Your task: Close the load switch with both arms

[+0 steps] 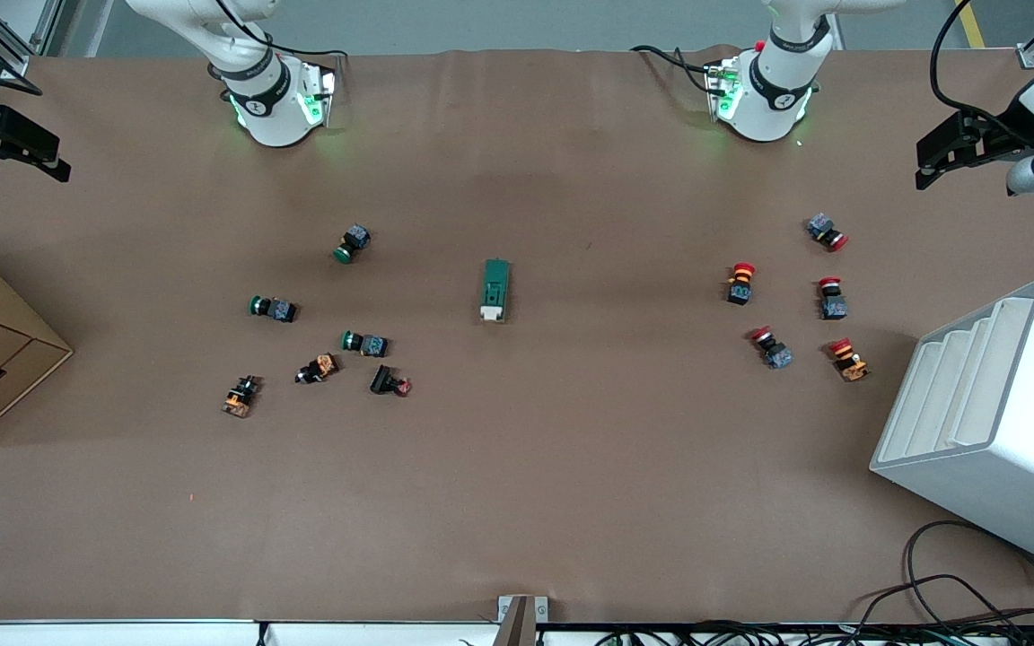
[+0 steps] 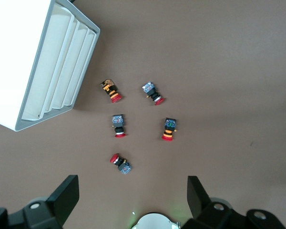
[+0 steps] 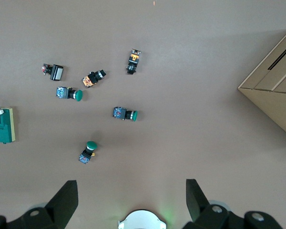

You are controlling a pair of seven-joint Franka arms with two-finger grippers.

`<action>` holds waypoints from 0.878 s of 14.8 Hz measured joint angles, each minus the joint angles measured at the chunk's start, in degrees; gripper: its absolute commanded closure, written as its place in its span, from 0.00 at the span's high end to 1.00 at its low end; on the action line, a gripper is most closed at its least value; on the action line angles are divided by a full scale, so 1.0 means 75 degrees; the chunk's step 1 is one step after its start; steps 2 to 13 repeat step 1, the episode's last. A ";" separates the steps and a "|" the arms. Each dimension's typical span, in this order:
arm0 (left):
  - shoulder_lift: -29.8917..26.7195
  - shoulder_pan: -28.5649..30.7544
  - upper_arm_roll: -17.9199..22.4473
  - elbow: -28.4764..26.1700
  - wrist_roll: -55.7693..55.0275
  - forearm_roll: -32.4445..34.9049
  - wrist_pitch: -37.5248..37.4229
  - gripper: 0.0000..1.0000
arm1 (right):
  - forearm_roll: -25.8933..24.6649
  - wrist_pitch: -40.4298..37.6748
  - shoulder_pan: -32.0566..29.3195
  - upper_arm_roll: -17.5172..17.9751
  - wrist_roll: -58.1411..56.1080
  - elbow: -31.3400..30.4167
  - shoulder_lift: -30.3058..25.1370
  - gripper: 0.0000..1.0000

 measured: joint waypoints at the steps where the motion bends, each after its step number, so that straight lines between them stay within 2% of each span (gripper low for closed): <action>1: 0.0000 0.0010 0.0000 -0.0002 0.0016 -0.0084 0.0003 1.00 | 0.0000 0.0012 0.0000 0.0000 0.0000 0.0000 0.0000 1.00; 13: 0.0000 0.0010 0.0000 -0.0002 0.0016 -0.0084 0.0003 1.00 | 0.0000 0.0012 0.0000 0.0000 0.0000 0.0000 0.0000 1.00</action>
